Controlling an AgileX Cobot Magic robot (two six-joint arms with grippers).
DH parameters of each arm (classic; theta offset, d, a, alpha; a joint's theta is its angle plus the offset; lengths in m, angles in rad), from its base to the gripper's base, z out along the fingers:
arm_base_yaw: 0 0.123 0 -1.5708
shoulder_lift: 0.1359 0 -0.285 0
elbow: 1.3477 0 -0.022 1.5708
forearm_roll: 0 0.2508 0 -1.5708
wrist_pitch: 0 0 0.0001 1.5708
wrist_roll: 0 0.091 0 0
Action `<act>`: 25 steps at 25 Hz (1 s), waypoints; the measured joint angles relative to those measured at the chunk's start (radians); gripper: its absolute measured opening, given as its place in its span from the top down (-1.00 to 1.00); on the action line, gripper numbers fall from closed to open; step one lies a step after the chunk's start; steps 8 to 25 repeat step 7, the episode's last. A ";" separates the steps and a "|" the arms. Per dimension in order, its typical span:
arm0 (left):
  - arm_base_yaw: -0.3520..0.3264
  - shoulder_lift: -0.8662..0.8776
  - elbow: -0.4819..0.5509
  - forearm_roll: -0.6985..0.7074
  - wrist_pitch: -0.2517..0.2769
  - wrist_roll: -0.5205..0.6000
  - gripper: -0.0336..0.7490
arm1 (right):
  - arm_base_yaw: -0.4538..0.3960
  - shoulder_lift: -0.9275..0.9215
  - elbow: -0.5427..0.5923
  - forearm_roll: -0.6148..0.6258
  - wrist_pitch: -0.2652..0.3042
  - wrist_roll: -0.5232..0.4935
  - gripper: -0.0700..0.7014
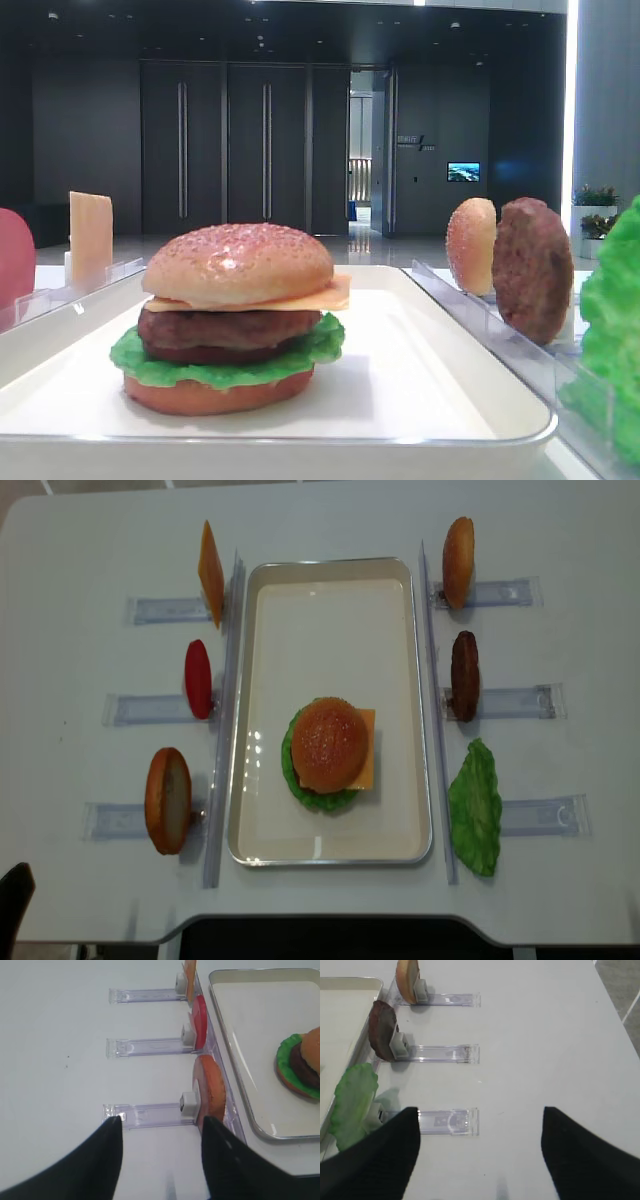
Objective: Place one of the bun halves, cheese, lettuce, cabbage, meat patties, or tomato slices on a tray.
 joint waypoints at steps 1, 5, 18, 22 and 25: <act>0.000 0.000 0.000 0.000 0.000 0.000 -0.09 | 0.000 0.000 0.000 0.000 0.000 0.000 -0.44; 0.000 0.000 0.000 0.000 0.000 0.000 -0.09 | 0.000 0.000 0.000 0.000 0.000 0.000 -0.44; 0.000 0.000 0.000 0.000 0.000 0.000 -0.09 | 0.000 0.000 0.000 0.000 0.000 0.000 -0.44; 0.000 0.000 0.000 0.000 0.000 0.000 -0.09 | 0.000 0.000 0.000 0.000 0.000 0.000 -0.44; 0.000 0.000 0.000 0.000 0.000 0.000 -0.09 | 0.000 0.000 0.000 0.000 0.000 0.000 -0.44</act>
